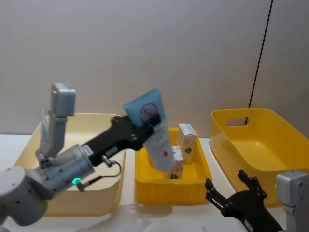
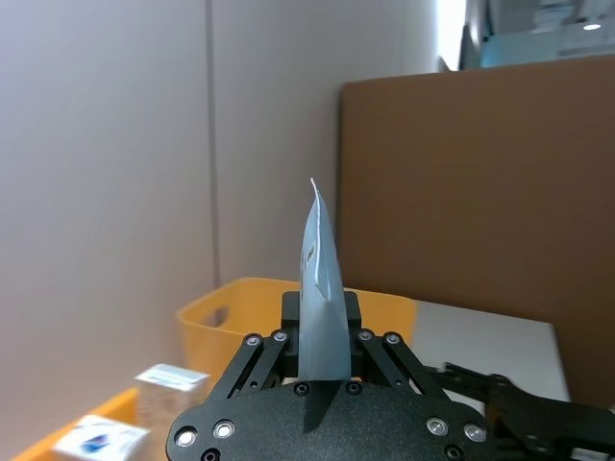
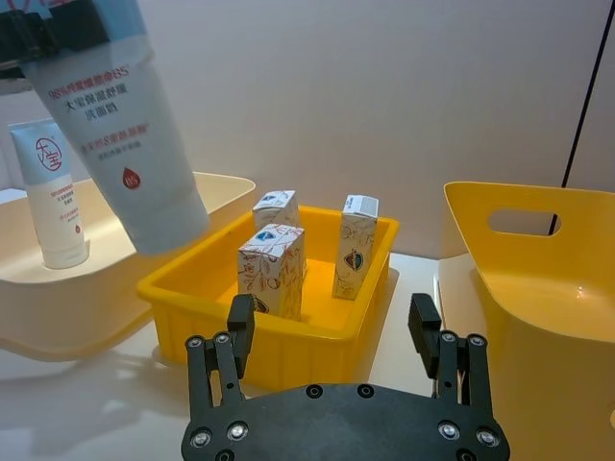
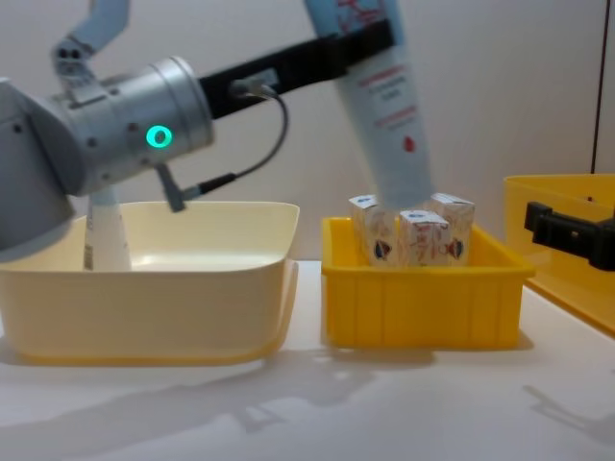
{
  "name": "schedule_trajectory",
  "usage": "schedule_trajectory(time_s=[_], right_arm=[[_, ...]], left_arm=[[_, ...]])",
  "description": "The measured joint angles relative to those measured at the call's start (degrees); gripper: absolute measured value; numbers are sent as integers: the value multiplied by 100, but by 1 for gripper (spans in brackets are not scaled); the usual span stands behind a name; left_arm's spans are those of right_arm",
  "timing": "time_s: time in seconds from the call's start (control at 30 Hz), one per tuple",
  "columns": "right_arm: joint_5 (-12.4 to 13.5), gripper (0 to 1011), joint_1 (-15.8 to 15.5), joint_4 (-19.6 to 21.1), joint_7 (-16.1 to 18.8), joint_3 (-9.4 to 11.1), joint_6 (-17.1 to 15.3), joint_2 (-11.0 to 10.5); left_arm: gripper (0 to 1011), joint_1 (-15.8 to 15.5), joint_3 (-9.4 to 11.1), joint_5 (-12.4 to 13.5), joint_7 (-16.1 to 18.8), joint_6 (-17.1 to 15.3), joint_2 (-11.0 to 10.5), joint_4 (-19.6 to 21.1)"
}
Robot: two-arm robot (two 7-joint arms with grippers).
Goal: Bimanual collaborative sorting of washing and personal care products
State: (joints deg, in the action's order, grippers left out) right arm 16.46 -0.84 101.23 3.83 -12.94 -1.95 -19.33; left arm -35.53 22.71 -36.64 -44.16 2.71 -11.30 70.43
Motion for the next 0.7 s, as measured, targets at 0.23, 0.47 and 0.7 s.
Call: schedule_trajectory(time_s=[0.23,0.47,0.7], right_arm=[[0,1001,0,0,0,0,0,0],[0,1001,0,0,0,0,0,0],[32,1001,-3,9,94,13,-17,-18]], left_arm=[[223,-150,253,-45,-246,-57,158,-253],[223,-207,389,44,-145,-48,215,-362],[223,-221,447,184,120,20,222,-390]])
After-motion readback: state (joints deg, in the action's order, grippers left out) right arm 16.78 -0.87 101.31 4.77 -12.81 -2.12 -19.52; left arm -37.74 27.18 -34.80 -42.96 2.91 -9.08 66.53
